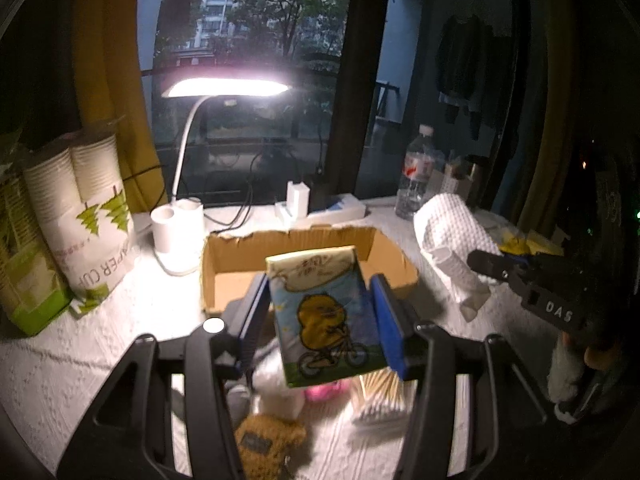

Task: Organize soft objects
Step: 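Lift and carry the tissue pack and towel over the cardboard box with both tools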

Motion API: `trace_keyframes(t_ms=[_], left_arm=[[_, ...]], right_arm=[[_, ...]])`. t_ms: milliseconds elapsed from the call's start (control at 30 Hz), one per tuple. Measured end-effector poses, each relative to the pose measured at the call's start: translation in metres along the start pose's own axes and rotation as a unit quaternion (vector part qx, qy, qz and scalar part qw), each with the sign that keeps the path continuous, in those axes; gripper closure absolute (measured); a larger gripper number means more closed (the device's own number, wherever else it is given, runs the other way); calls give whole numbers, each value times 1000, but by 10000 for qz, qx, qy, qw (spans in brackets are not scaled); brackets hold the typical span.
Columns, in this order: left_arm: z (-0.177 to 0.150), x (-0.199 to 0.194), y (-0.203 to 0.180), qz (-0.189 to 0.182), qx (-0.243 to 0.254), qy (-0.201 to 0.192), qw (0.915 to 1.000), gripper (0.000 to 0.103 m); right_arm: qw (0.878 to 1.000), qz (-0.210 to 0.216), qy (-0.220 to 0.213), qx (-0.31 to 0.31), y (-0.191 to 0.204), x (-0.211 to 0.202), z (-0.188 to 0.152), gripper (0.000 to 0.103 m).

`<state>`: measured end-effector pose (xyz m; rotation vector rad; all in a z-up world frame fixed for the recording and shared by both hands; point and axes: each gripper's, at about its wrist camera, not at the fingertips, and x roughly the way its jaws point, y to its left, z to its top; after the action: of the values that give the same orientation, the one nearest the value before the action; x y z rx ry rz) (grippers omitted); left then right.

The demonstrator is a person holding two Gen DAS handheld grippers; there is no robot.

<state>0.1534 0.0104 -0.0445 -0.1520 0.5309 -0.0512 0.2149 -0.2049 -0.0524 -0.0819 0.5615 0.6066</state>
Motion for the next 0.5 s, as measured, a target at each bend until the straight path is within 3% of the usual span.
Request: trace_keyframes(t_ms=[500], left_arm=[[34,41,-7,-170,6,-254,9995,51]], right_arm=[[9998,153,-97,-108,-16,36,30,94]])
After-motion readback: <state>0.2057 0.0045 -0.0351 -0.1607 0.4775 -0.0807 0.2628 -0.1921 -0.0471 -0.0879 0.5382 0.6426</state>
